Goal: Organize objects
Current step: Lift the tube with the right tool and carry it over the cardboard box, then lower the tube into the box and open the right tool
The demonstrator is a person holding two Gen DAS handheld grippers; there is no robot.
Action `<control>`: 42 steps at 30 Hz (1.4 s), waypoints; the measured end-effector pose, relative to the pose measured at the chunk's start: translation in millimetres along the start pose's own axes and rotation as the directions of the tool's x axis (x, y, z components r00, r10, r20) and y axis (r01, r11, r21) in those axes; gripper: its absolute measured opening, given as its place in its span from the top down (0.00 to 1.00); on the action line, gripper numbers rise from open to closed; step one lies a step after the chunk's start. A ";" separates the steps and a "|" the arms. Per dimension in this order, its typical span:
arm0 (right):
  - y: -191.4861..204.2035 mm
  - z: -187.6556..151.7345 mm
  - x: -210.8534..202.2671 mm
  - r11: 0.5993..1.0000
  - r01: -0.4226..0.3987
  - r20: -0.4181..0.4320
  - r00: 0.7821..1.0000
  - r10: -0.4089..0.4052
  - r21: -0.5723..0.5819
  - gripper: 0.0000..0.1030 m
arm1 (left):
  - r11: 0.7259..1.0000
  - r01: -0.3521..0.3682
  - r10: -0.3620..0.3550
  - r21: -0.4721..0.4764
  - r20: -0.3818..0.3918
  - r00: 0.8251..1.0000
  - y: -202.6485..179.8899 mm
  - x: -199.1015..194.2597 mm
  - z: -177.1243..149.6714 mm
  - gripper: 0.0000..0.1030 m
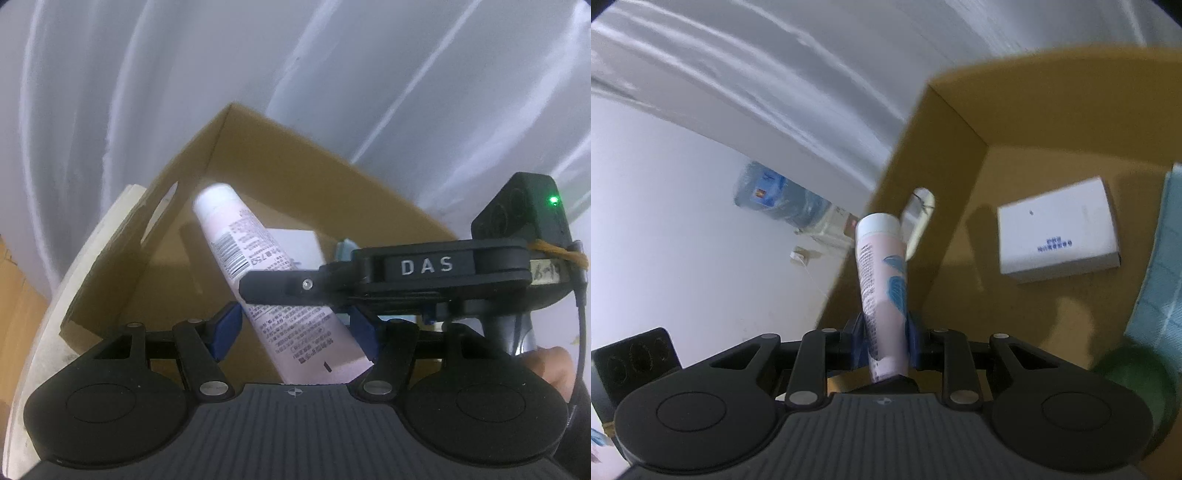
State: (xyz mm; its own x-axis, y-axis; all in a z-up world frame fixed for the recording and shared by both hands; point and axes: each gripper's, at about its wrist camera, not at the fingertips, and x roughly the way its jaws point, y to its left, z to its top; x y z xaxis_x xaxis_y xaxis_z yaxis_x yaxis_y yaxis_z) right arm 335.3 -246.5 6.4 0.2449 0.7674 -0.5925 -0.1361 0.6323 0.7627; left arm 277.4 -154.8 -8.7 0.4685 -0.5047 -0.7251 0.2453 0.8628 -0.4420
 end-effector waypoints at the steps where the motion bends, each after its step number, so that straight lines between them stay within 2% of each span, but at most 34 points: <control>1: -4.9 1.0 4.9 1.000 -0.001 -0.012 1.000 0.001 0.014 0.73 | 1.000 -0.008 0.008 0.001 -0.006 1.000 1.5 3.7 0.5 0.37; 8: -22.8 2.6 21.1 0.998 -0.002 -0.061 0.998 0.006 0.058 0.73 | 0.996 -0.060 0.061 0.063 -0.015 0.998 2.1 15.8 -1.0 0.37; 14: -36.3 -3.8 37.7 0.996 0.052 -0.120 0.992 -0.042 0.075 0.73 | 0.985 -0.099 0.102 0.140 -0.012 0.995 -3.3 19.7 -8.1 0.36; 20: -36.4 -3.9 46.2 0.989 0.136 -0.149 0.981 -0.128 0.049 0.73 | 0.986 -0.099 0.101 0.131 -0.005 0.995 -1.7 0.4 -11.4 0.33; 24: -29.3 -4.5 43.8 0.972 0.233 -0.155 0.961 -0.230 0.002 0.70 | 0.987 -0.104 0.103 0.126 0.013 0.995 -2.6 -9.4 -12.3 0.28; 25: -28.4 -4.6 41.5 0.972 0.233 -0.149 0.962 -0.230 0.002 0.67 | 0.987 -0.107 0.105 0.123 0.018 0.994 -2.9 -12.7 -12.6 0.27; 26: -28.3 -4.4 38.2 0.973 0.230 -0.140 0.964 -0.226 0.011 0.57 | 0.987 -0.110 0.109 0.119 0.023 0.994 -3.8 -16.4 -13.0 0.26; 28: -26.9 -3.5 30.5 0.970 0.243 -0.105 0.965 -0.239 0.022 0.45 | 0.986 -0.112 0.109 0.122 0.036 0.993 -6.2 -22.4 -14.1 0.24; 35: -11.0 -13.4 -6.4 0.976 0.214 0.021 0.976 -0.215 0.037 0.45 | 0.983 -0.106 0.093 0.153 0.091 0.991 -25.9 -53.8 -24.3 0.02; 37: -2.6 -23.1 -22.8 0.979 0.200 0.064 0.977 -0.202 0.039 0.44 | 0.982 -0.097 0.078 0.162 0.120 0.990 -32.7 -65.9 -28.1 0.01; 39: 7.0 -31.1 -38.2 0.981 0.191 0.117 0.974 -0.194 0.034 0.39 | 0.979 -0.111 0.084 0.170 0.159 0.984 -41.3 -81.1 -34.3 0.01; 42: 24.6 -52.1 -66.3 0.978 0.207 0.217 0.954 -0.206 0.020 0.32 | 0.970 -0.177 0.142 0.165 0.205 0.969 -53.3 -97.9 -43.0 0.00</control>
State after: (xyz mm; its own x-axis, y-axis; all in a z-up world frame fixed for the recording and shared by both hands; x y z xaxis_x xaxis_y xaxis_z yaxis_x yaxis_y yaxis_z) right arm 265.7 -276.3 51.0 0.4700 0.5789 -0.6663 -0.0636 0.7751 0.6286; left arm 182.0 -152.6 63.1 0.6622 -0.3606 -0.6569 0.2952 0.9312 -0.2137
